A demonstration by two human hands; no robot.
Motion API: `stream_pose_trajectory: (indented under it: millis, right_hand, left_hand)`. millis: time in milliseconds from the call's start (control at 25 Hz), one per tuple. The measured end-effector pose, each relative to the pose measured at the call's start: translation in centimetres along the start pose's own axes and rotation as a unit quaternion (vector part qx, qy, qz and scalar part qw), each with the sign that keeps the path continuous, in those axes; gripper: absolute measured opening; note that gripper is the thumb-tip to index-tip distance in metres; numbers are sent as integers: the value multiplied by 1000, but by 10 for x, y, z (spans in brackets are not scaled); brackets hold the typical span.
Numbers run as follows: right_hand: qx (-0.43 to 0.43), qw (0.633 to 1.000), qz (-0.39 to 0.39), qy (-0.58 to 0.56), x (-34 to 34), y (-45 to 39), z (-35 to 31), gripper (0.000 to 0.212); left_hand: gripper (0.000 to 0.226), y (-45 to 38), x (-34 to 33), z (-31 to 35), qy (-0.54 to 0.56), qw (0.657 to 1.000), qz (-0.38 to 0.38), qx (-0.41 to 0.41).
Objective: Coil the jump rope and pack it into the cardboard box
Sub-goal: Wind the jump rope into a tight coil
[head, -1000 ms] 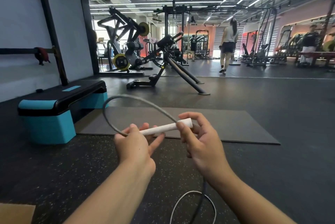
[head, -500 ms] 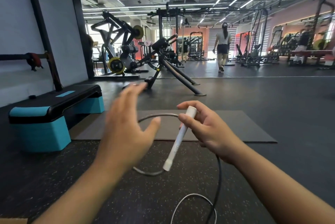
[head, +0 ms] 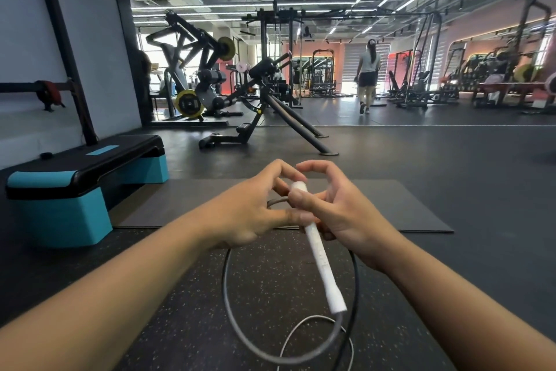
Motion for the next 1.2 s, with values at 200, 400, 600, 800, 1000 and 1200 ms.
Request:
stream_pose_trajectory:
  millis: [200, 400, 600, 800, 1000, 1200]
  right_hand:
    - [-51, 999, -12, -3, 1, -5, -3, 57]
    - [-147, 987, -72, 2, 15, 3, -4, 41]
    - [-137, 985, -93, 56, 24, 13, 2, 41]
    - [-113, 985, -60, 111, 24, 7, -14, 39]
    - [-13, 975, -77, 207, 13, 4, -27, 35]
    - [-58, 955, -54, 285, 57, 14, -37, 53]
  left_hand:
    - [34, -1, 1, 5, -25, 999, -31, -33]
    - [20, 3, 1, -5, -94, 993, 28, -70]
    - [30, 9, 16, -29, -74, 994, 80, 2]
    - [25, 15, 26, -19, -203, 978, -41, 20]
    - [22, -2, 3, 16, -122, 991, -46, -20]
    - [54, 15, 32, -4, -131, 978, -154, 56]
Point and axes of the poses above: each hand's wrist, its own y-axis away from the middle knuckle, its own x-axis out of the back of the hand, z = x × y, the point moved 1 cm from there along -y, towards the middle knuckle, and after that the axes turned 3 degrees about -y, right-handed, at the moved point
